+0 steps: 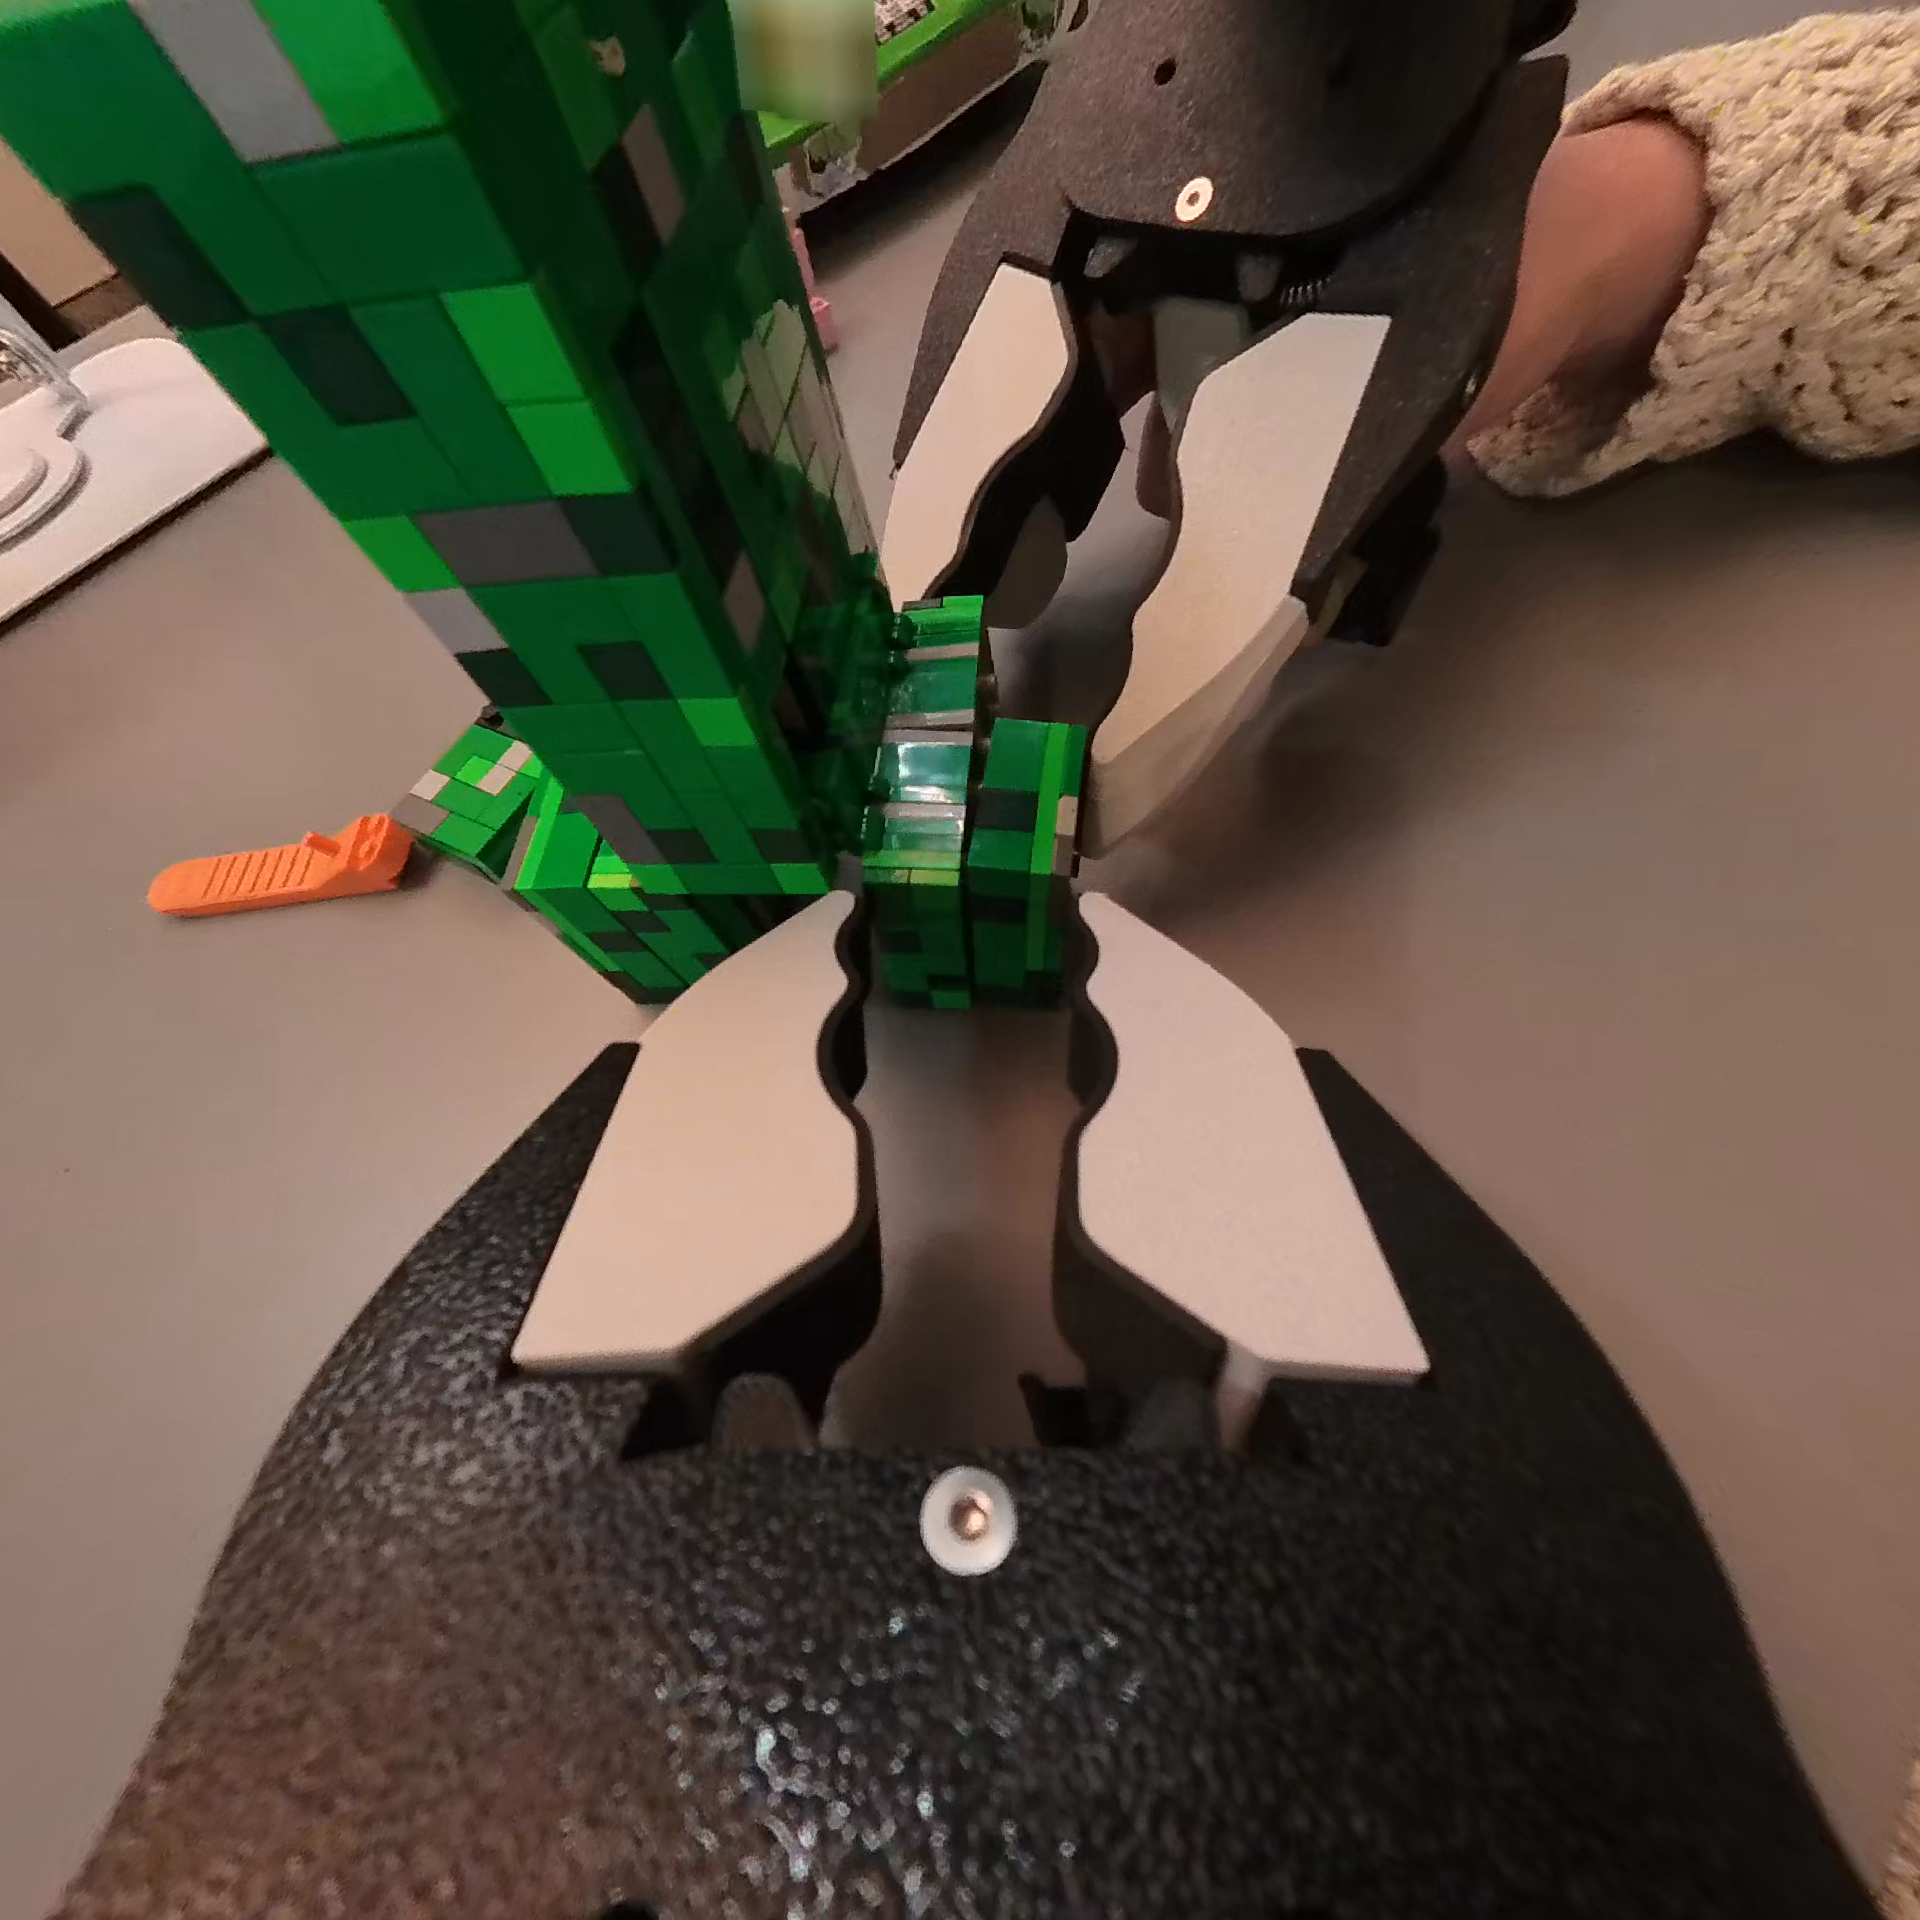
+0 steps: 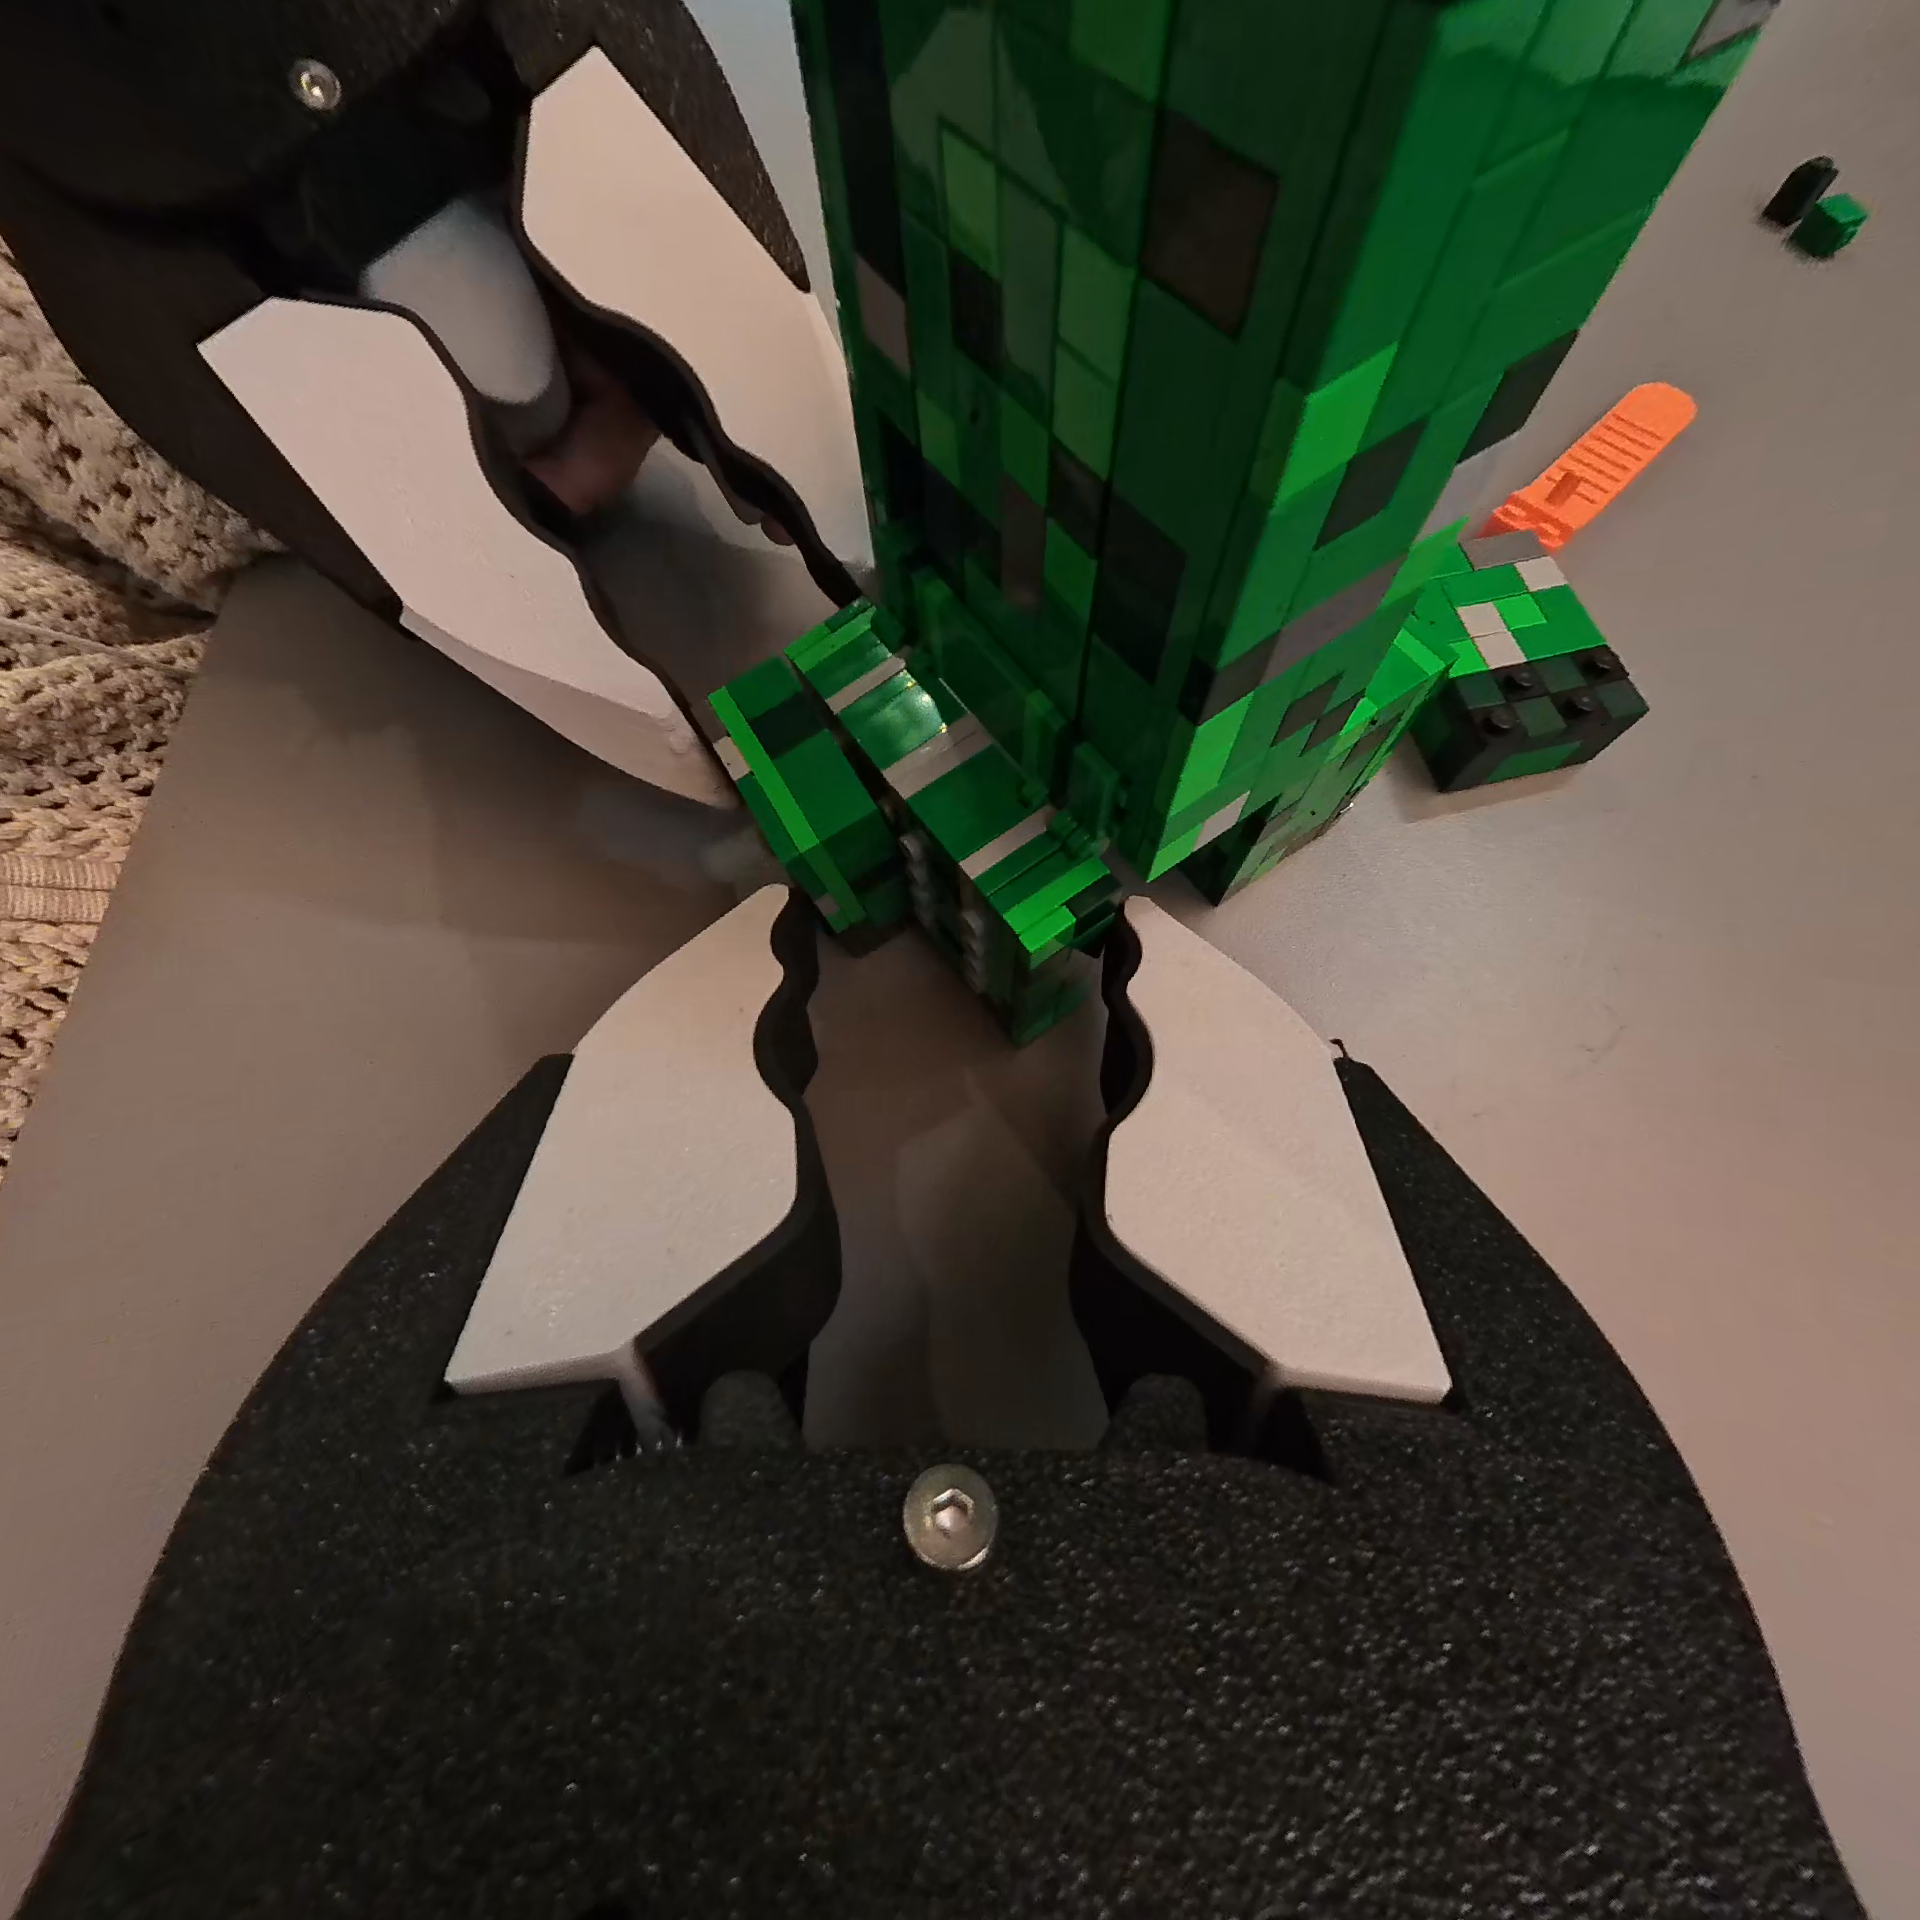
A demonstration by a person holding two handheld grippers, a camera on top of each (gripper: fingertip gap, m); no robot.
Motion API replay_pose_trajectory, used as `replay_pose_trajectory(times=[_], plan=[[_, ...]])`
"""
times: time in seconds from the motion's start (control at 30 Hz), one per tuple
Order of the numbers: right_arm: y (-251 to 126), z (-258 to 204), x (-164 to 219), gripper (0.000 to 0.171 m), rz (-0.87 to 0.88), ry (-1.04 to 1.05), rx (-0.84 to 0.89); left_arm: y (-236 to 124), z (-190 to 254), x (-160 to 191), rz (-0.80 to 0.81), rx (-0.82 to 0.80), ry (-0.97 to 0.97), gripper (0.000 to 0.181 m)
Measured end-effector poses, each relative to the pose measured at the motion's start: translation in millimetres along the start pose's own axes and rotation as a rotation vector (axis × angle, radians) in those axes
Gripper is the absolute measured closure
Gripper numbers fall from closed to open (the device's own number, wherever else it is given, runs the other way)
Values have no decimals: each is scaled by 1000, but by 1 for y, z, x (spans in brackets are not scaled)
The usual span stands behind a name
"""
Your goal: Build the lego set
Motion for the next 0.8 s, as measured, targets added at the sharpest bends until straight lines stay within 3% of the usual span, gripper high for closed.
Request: replay_pose_trajectory(times=[0.3, 0.47, 0.8], plan=[[-15, -1, 6, 112, 62, 55, 19, 0, 0, 3, -31, 5, -12, 133], [-32, -9, 15, 142, 54, 7, -17, -2, -3, 3, -35, 59, -51, 131], [-4, -28, 1, 156, 8, -172, 65, -3, -3, 3, -19, 37, -43, 132]])
Point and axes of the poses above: each gripper's, where its closed fingertips meet, y out along the fingers, x out of its underside, z = x × y across the jaws, the point moved 9 cm from there along -y, back along the fingers, and after that the axes turned 7 degrees about -y, right-handed, at the moved point
